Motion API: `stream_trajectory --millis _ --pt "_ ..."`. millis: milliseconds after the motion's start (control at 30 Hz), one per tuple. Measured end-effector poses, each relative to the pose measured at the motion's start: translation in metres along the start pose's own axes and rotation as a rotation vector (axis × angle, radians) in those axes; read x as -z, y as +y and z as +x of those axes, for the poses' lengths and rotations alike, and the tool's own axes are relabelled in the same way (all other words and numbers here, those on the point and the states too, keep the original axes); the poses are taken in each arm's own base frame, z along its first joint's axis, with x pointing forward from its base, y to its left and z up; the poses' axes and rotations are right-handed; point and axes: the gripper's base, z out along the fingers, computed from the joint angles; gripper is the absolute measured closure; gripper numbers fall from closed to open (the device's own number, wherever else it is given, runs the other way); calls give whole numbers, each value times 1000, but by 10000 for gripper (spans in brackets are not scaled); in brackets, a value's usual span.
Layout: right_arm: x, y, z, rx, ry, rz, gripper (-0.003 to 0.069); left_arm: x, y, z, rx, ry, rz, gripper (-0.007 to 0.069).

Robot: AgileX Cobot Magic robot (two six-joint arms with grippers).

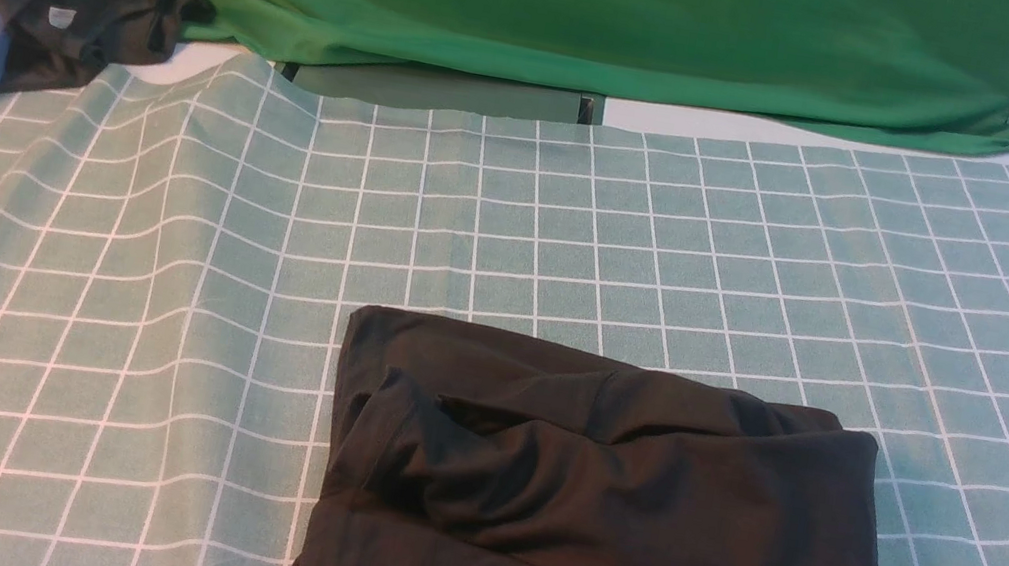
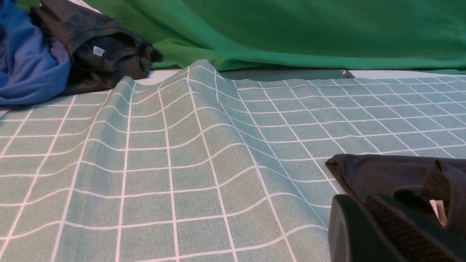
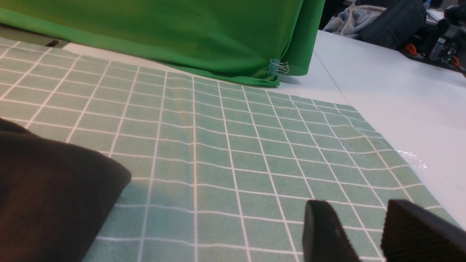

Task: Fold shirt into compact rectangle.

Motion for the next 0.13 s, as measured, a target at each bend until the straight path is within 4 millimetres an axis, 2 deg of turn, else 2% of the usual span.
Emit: stream_trajectory --millis 133 --pt "0 0 0 0 0 0 420 0 0 0 0 1 0 608"
